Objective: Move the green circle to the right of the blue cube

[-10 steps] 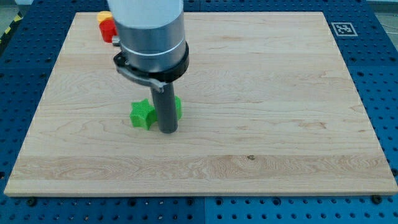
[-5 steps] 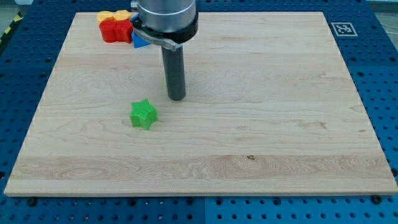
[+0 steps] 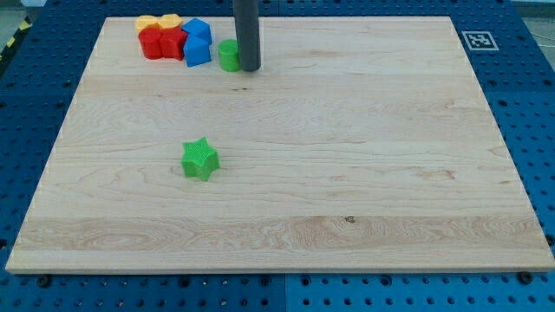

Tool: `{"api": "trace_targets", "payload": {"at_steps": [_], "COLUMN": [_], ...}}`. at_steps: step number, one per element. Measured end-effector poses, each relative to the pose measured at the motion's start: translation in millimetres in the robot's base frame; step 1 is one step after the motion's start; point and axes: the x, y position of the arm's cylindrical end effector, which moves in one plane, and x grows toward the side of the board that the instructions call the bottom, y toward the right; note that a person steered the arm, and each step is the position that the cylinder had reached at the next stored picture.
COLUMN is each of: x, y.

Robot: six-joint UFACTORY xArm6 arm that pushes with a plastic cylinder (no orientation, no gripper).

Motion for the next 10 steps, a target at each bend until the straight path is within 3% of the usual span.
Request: {"api": "trace_targets", "payload": {"at_steps": [2,4,5,7,10], "x": [-37.7,23.8,30.6,-2.5,17.3], "y": [0.8,15.0,-4.4,-9.9,-35.2]}}
